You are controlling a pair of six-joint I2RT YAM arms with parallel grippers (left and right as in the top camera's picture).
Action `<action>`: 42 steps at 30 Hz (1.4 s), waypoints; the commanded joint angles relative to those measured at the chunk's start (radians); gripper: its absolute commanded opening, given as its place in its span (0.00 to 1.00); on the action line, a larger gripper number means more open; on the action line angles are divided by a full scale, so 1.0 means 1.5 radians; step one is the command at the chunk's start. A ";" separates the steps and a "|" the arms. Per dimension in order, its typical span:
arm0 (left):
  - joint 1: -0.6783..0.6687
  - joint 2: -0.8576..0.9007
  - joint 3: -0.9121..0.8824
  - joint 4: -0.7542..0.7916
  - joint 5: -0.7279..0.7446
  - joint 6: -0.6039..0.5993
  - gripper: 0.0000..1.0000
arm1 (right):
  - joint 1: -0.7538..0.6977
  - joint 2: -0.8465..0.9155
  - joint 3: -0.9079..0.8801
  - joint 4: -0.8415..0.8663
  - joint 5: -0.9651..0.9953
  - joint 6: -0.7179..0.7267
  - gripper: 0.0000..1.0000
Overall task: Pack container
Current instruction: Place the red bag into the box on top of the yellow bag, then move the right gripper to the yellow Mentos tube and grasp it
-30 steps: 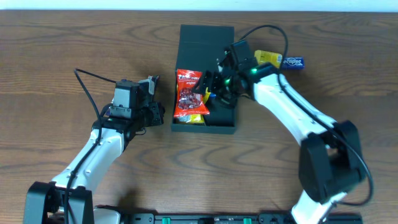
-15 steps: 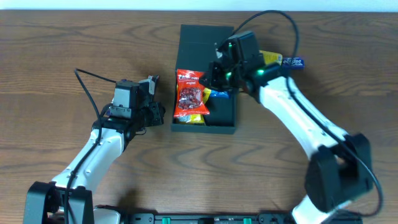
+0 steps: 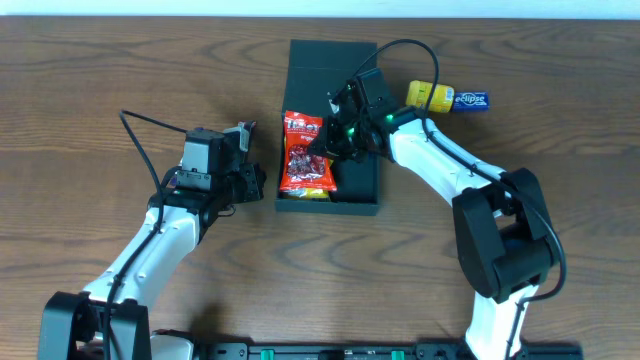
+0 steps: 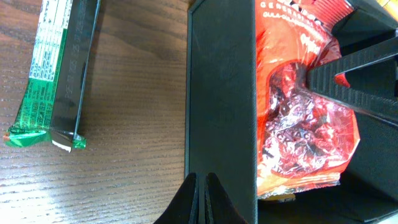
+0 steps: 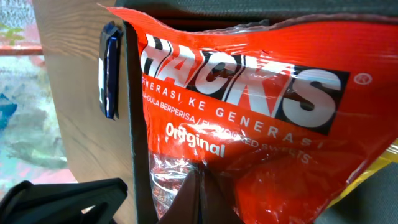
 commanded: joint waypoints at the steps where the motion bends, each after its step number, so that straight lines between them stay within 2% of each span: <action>1: 0.002 -0.006 -0.001 0.007 0.003 0.000 0.07 | 0.007 0.026 0.001 -0.002 -0.001 -0.028 0.01; 7: 0.002 -0.006 -0.001 0.011 0.003 0.000 0.07 | 0.007 0.045 0.001 -0.001 -0.005 -0.032 0.01; 14: 0.002 -0.006 -0.001 0.010 0.003 0.000 0.06 | -0.026 -0.015 0.022 0.078 -0.128 -0.039 0.01; 16: 0.002 -0.006 -0.001 0.009 0.003 0.000 0.06 | -0.054 -0.061 0.036 0.078 -0.154 -0.039 0.08; 18: 0.002 -0.006 -0.001 0.009 0.003 0.000 0.07 | -0.082 -0.102 0.038 0.078 -0.153 -0.052 0.17; 19: 0.002 -0.006 -0.001 0.009 0.003 0.000 0.07 | -0.108 -0.135 0.038 0.078 -0.151 -0.093 0.33; 20: 0.002 -0.006 -0.001 0.009 0.003 0.000 0.07 | -0.128 -0.156 0.038 0.075 -0.147 -0.133 0.44; 23: 0.002 -0.006 -0.001 0.009 0.003 0.000 0.07 | -0.188 -0.203 0.038 0.049 -0.099 -0.239 0.66; 27: 0.002 -0.006 -0.001 0.009 0.003 0.000 0.07 | -0.256 -0.235 0.038 -0.007 0.076 -0.410 0.99; 29: 0.002 -0.006 -0.001 0.009 0.003 0.000 0.09 | -0.271 -0.235 0.045 -0.032 0.117 -0.516 0.99; 34: 0.002 -0.006 -0.001 0.010 0.005 0.000 0.13 | -0.274 -0.209 0.114 -0.095 0.289 -0.694 0.99; 39: 0.002 -0.006 -0.001 0.011 0.007 -0.005 0.15 | -0.274 -0.111 0.233 -0.172 0.377 -0.802 0.99; 42: 0.002 -0.006 -0.001 0.011 0.007 -0.005 0.15 | -0.274 -0.039 0.286 -0.194 0.411 -0.820 0.99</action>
